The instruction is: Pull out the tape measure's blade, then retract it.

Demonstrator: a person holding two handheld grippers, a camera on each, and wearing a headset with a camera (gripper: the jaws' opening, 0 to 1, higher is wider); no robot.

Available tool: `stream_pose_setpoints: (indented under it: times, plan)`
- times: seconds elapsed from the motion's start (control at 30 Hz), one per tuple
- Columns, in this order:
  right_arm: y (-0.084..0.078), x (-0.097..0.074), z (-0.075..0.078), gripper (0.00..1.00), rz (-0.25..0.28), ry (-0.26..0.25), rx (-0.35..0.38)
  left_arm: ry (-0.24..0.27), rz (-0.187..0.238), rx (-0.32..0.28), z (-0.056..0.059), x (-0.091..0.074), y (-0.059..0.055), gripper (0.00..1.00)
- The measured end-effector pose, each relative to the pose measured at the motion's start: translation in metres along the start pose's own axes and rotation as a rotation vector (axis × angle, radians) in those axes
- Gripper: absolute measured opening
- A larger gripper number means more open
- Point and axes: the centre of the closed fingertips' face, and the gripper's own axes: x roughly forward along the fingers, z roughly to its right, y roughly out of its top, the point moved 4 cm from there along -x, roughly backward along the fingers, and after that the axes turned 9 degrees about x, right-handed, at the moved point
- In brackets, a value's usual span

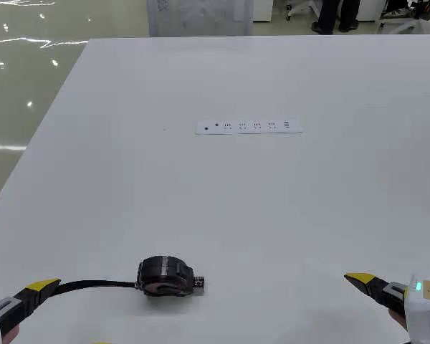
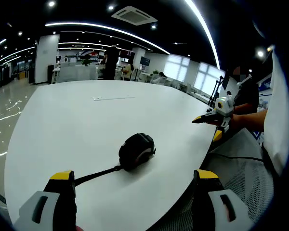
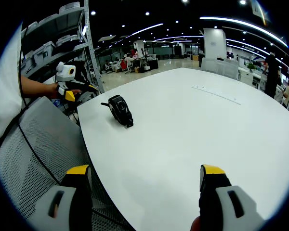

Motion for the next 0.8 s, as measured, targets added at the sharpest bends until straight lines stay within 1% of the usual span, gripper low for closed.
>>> stream_pose_setpoints:
  times: [0.8]
  plan:
    - [-0.0033, 0.0004, -0.0013, 0.94, -0.01, 0.001, -0.004, -0.003, -0.002, 0.0, 0.0006, 0.0003, 0.0001, 0.99]
